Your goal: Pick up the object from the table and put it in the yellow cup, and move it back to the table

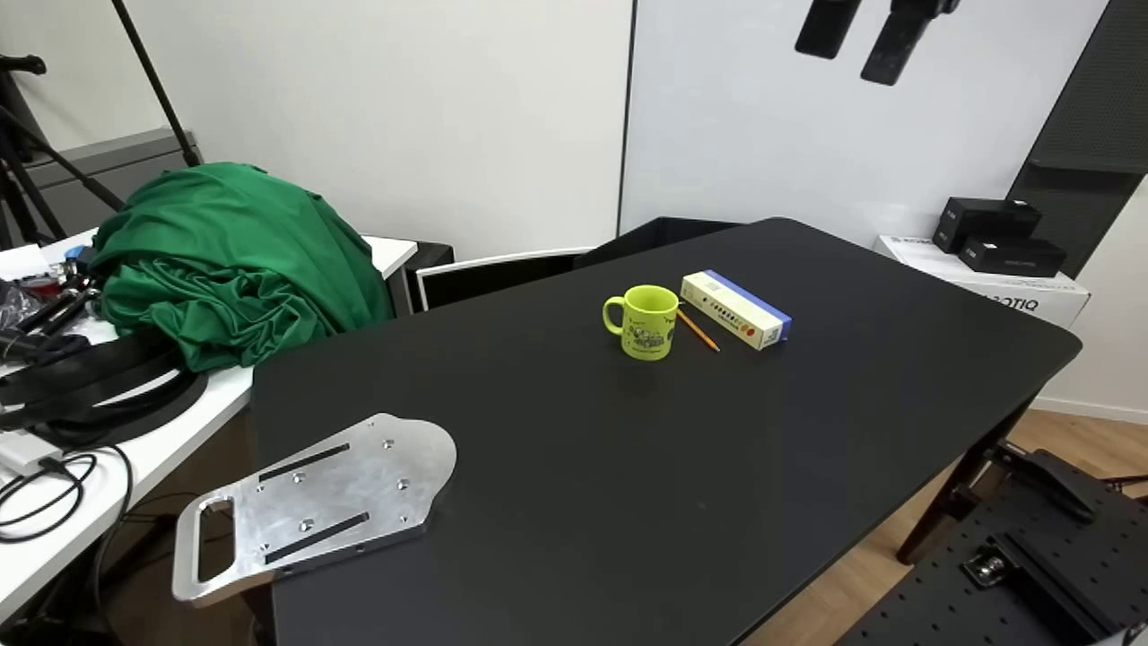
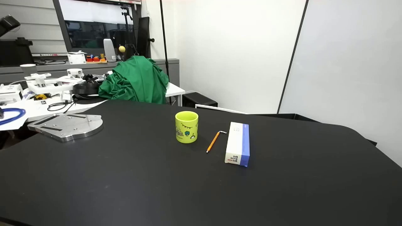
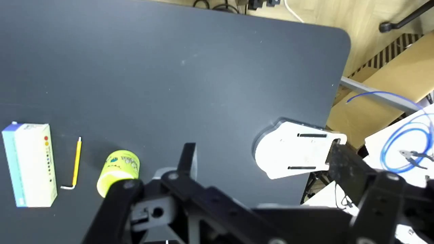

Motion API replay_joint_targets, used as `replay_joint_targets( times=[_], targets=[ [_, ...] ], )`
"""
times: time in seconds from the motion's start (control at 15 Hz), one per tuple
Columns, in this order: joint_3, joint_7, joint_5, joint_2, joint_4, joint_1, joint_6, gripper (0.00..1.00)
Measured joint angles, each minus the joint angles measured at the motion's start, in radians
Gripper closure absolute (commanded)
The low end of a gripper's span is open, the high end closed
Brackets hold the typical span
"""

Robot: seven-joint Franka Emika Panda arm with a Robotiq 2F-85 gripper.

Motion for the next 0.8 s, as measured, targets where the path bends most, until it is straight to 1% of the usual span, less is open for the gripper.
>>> replay_joint_targets(
  times=[0.33,0.53,0.67,0.8],
  targets=[
    [-0.005,-0.045,-0.036,0.186,-0.003,-0.026,0.310,0.00],
    [-0.010,-0.048,-0.093,0.323,0.010,-0.055,0.490,0.00],
    [-0.014,-0.046,-0.147,0.426,0.040,-0.088,0.577,0.00],
    [-0.022,-0.041,-0.194,0.530,0.092,-0.124,0.620,0.00]
  ],
)
